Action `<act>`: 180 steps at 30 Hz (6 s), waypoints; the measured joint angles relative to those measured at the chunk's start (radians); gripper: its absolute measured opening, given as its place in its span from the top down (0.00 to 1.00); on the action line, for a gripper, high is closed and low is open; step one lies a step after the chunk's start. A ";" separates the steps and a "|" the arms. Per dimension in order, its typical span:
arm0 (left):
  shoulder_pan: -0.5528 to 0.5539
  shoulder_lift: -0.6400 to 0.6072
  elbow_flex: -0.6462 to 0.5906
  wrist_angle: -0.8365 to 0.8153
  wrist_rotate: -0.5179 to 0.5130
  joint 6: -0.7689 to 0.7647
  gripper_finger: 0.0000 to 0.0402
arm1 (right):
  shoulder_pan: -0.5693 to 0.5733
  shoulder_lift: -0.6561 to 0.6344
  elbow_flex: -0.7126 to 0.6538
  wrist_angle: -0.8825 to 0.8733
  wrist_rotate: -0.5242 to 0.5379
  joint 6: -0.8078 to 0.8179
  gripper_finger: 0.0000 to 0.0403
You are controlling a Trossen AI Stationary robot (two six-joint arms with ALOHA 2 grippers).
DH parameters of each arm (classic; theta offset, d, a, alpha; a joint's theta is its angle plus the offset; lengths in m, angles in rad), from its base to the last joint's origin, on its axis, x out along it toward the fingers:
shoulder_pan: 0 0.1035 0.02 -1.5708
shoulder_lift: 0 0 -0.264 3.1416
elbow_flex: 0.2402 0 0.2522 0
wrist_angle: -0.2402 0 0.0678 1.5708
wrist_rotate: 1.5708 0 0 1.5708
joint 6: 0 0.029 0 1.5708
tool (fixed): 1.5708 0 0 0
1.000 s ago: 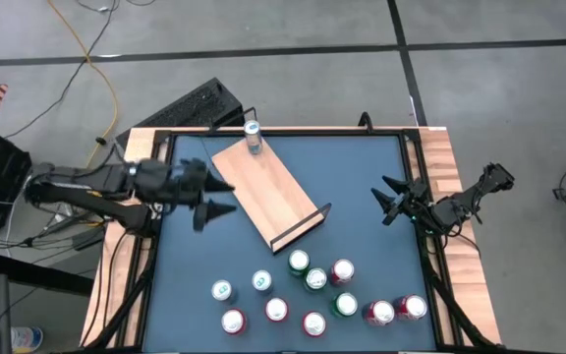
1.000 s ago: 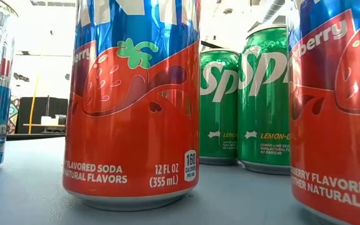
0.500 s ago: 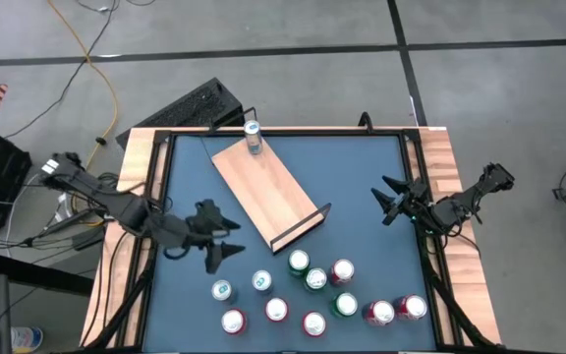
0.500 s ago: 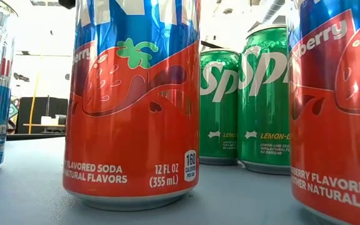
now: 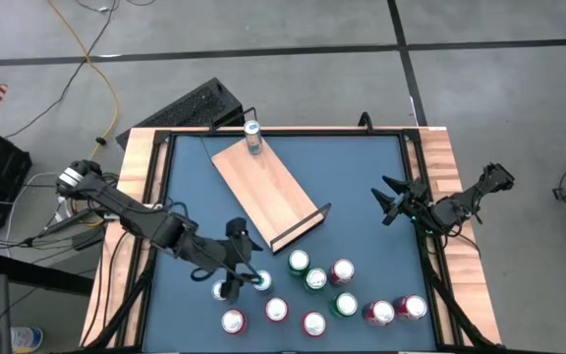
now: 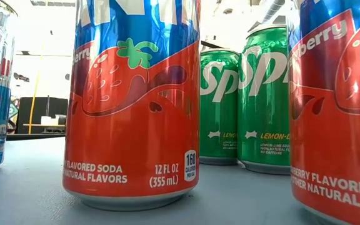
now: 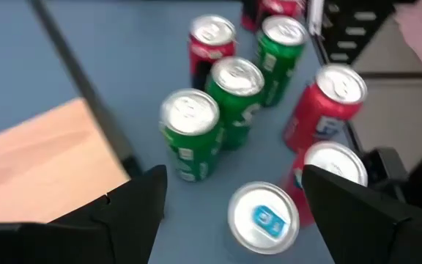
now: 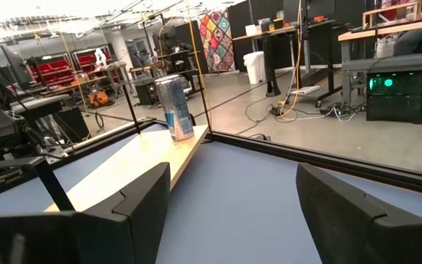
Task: Place canned beverage on shelf
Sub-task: Put the right blue soda can on the shelf aligned with the other blue soda can
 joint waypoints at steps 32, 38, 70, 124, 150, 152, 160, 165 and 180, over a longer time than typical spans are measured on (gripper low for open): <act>0.018 0.160 0.036 0.021 0.127 0.154 0.25 | 0.001 0.000 0.000 0.000 0.000 -0.017 0.30; 0.017 0.195 0.058 -0.003 0.154 0.178 0.25 | 0.001 0.000 0.000 0.000 0.000 -0.034 0.30; 0.040 0.229 0.058 -0.060 0.225 0.279 0.28 | 0.002 0.000 0.000 0.000 0.000 -0.034 0.30; 0.320 0.015 0.281 -0.583 0.167 0.429 0.43 | 0.002 0.000 0.000 0.000 0.001 -0.060 0.30; 0.991 -0.056 0.148 -0.512 0.678 0.968 0.43 | -0.001 0.000 0.000 0.000 0.003 0.003 0.30; 0.994 -0.056 0.115 -0.468 0.678 0.990 0.43 | -0.003 0.000 0.000 0.000 0.003 0.003 0.30; 0.994 -0.057 0.033 -0.376 0.671 1.022 0.42 | -0.048 0.000 0.000 0.000 0.003 0.003 0.30; 0.996 -0.056 -0.004 -0.363 0.656 1.050 0.42 | -0.075 0.000 0.000 0.000 0.003 0.003 0.30; 0.989 -0.057 -0.027 -0.338 0.598 1.004 0.36 | -0.086 0.000 0.000 0.000 0.003 0.002 0.30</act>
